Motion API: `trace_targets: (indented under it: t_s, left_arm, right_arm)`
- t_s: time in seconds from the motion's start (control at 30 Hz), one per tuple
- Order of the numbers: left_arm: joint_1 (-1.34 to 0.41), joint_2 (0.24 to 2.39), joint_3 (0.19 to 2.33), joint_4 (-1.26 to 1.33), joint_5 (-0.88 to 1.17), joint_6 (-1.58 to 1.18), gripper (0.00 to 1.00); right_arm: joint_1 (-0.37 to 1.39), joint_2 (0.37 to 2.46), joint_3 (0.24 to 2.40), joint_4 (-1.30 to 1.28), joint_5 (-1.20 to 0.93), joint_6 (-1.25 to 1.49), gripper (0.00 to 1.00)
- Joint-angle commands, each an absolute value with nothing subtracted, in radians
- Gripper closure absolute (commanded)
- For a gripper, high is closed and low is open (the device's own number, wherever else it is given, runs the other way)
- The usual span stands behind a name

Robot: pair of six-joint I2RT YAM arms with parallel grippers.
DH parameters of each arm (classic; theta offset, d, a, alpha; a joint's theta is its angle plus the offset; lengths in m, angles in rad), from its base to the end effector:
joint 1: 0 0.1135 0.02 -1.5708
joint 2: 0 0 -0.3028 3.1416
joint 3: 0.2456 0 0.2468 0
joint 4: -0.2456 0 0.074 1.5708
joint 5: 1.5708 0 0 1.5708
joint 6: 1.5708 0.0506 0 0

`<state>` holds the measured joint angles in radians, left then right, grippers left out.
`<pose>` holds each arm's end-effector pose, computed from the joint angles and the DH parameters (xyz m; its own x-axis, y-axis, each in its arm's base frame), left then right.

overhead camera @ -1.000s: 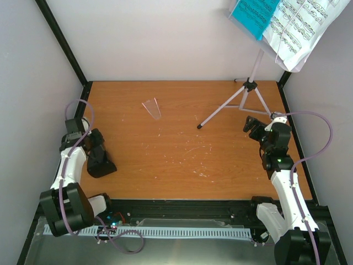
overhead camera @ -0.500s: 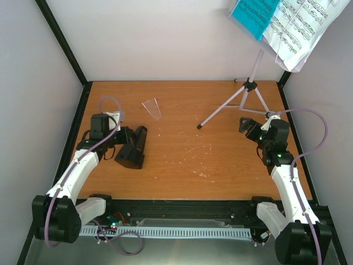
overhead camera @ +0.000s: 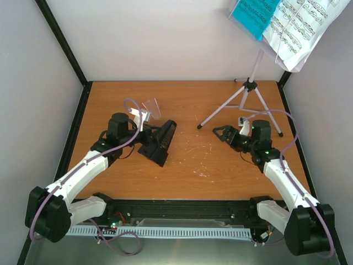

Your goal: Pack up the instrument practice props

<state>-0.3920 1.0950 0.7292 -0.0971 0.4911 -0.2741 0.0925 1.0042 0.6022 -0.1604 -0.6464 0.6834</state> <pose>0.2057 -0.1109 0.3001 -0.5940 -0.0127 -0.8044 0.5880 0.6755 -0.4449 0.1944 0.0486 0.2695 -0.7786 0.4340 -0.4532 -0.1153 0.6109 0.7832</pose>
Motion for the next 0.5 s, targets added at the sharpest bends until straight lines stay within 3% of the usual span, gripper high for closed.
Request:
trace_targets:
  t_s: [0.0,0.47]
  left_arm:
    - [-0.486,1.110,0.727,0.138,0.548,-0.267,1.00]
    - [-0.729,1.223,0.687,0.282,0.532,-0.254,1.00]
  right_arm:
    - [0.220,1.042,0.572,-0.048,-0.658,0.839,0.00]
    - [0.409,1.128,0.542,-0.001,-0.532,0.934,0.00]
